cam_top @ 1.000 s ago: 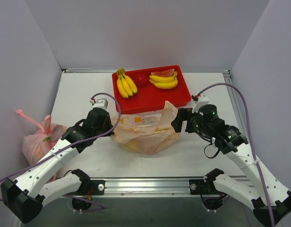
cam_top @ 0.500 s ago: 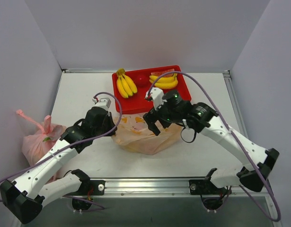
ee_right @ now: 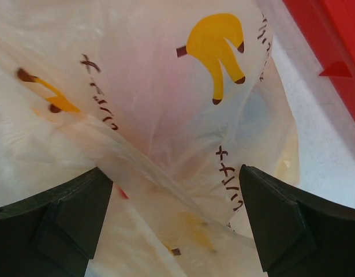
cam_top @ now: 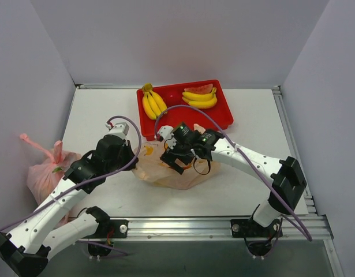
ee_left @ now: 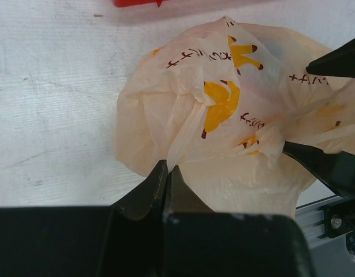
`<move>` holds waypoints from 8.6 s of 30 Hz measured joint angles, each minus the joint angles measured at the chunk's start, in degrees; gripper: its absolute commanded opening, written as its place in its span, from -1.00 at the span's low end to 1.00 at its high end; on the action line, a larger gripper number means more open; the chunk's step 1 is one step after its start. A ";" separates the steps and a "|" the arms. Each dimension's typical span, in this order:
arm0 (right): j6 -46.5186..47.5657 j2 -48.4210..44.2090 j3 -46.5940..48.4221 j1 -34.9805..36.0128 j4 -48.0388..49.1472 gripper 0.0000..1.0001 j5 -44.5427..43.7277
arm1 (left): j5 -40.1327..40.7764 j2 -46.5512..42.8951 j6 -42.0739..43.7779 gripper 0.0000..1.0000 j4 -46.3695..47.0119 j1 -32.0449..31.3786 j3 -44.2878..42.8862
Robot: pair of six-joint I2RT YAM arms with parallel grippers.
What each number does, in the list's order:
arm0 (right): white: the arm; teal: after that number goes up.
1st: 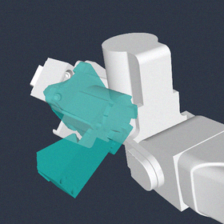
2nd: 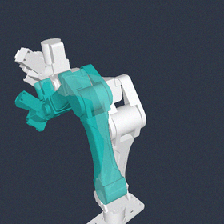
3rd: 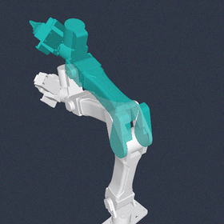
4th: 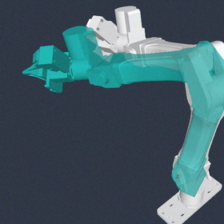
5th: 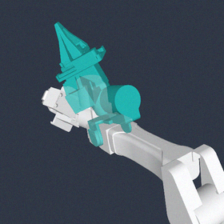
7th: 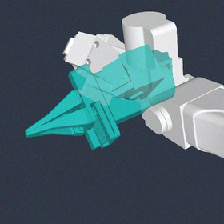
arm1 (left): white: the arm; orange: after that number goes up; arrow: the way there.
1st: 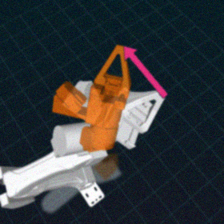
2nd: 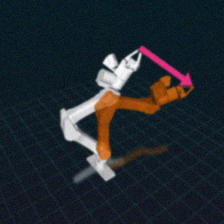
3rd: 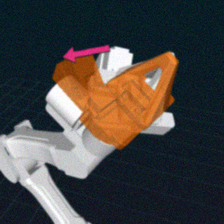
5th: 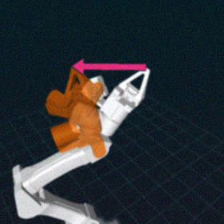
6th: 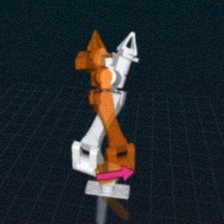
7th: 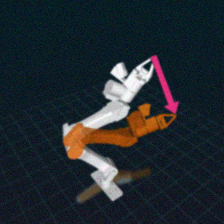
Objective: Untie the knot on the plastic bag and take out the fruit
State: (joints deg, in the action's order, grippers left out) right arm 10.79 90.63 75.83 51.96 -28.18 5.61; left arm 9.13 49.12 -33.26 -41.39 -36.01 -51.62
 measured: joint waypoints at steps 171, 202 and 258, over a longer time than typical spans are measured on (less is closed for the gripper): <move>-20.92 -12.04 -12.20 9.20 8.83 0.34 1.42 | 1.86 0.61 -20.39 -1.00 0.11 -4.02 13.73; -31.63 13.46 -4.15 10.43 10.34 0.27 4.70 | 0.74 1.42 -21.27 -1.00 1.95 -5.20 13.70; -31.54 22.01 19.98 -26.58 25.22 1.00 8.76 | 2.80 11.26 -13.18 -1.00 1.09 -10.38 5.01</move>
State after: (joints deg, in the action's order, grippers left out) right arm -20.75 112.64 95.81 25.39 -2.96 14.37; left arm 11.92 60.38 -46.44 -40.29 -46.39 -46.61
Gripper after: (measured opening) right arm 0.998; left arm 0.036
